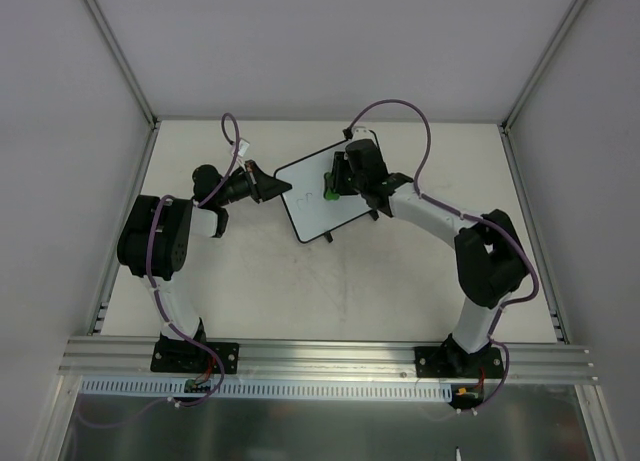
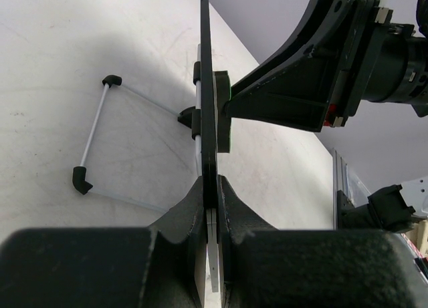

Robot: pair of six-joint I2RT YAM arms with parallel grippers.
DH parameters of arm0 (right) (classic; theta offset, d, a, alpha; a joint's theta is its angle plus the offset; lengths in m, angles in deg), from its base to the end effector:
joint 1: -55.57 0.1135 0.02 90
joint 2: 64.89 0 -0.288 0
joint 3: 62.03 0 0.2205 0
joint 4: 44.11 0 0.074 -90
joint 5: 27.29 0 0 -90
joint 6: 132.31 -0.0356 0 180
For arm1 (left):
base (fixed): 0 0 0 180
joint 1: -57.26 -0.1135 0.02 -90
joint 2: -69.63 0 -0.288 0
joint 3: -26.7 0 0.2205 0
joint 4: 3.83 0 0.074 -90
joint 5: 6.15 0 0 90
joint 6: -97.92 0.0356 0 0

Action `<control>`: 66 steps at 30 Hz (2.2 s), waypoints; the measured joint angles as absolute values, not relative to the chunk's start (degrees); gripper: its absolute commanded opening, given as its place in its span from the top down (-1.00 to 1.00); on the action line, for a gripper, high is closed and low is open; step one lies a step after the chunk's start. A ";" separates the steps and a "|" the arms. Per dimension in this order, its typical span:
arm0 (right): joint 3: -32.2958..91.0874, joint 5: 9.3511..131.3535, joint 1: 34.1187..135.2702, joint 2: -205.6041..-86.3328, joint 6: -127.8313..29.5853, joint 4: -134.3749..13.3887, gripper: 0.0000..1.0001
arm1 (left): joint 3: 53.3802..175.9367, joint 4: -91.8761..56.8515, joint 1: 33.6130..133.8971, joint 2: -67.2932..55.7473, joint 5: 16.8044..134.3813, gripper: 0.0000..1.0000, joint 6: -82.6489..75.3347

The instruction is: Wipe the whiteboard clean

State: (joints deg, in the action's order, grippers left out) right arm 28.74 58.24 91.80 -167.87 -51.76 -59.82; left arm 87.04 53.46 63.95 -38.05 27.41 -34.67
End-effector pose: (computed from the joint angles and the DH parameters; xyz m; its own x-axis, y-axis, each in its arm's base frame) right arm 0.3218 0.2324 0.2962 -0.4602 -0.1343 -0.8776 -0.4644 0.8789 0.1091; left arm 0.3433 -0.0701 0.2419 -0.4689 -0.3217 -0.8226 0.7637 0.3202 -0.5606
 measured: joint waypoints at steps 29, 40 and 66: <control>28.81 54.57 107.62 -171.80 -51.59 -59.62 0.99 | 87.04 52.79 63.78 -38.05 27.74 1.00 -34.25; 19.76 58.09 107.97 -167.91 -54.91 -55.25 0.99 | 87.04 53.62 64.06 -38.05 26.97 1.00 -33.90; -6.51 52.34 84.50 -124.74 -58.10 -84.65 0.99 | 87.04 53.81 64.09 -38.05 26.67 1.00 -34.58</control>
